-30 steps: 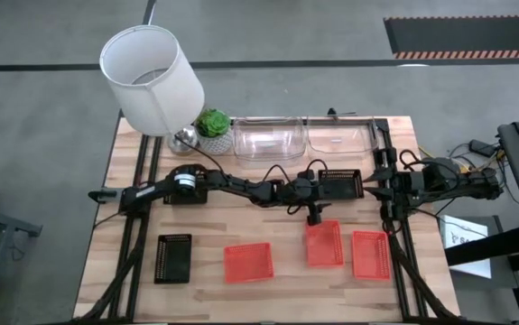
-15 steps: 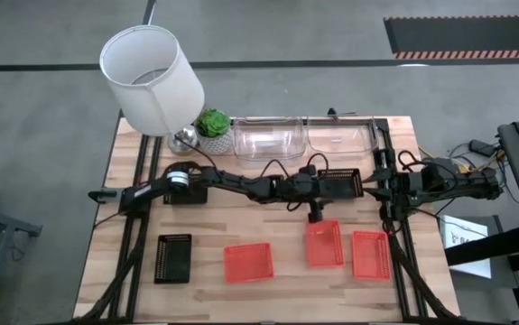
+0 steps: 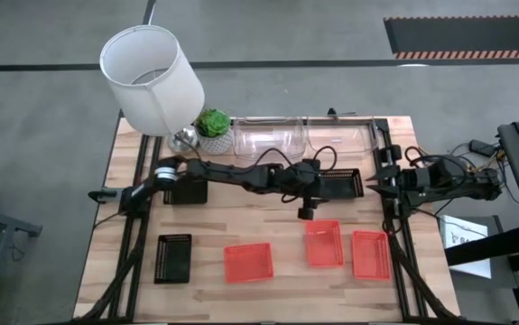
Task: Stack baskets by color
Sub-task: Stack the top right black bin on the top left black bin
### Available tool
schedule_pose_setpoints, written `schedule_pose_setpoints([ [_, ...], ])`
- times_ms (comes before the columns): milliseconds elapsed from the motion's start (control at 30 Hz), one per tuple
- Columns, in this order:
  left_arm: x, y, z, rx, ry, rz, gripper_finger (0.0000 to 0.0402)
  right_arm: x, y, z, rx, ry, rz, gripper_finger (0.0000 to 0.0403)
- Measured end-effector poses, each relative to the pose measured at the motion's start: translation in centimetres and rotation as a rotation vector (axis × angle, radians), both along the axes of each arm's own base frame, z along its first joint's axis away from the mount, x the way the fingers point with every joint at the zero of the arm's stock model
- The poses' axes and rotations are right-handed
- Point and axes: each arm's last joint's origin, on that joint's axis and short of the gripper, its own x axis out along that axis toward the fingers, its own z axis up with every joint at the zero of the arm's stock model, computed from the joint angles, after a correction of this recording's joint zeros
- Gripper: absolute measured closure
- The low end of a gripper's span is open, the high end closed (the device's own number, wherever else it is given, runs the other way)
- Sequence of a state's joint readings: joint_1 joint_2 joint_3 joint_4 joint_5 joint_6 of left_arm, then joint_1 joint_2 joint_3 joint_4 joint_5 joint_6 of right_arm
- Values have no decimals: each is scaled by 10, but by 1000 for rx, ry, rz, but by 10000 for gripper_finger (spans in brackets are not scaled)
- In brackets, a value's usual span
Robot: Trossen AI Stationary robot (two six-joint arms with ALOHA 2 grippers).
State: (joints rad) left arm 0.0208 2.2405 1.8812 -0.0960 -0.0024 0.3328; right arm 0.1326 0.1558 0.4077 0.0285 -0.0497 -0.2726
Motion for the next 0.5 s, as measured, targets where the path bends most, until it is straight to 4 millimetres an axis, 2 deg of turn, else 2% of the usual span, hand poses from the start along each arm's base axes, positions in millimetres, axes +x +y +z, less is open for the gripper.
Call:
schedule_pose_setpoints([
  [200, 23, 3, -15, 12, -26, -2, 239, -1, 0, -1, -3, 9, -1, 346],
  [500, 43, 13, -54, -36, 14, 37, 271, -1, 0, -1, -6, 14, -1, 346],
])
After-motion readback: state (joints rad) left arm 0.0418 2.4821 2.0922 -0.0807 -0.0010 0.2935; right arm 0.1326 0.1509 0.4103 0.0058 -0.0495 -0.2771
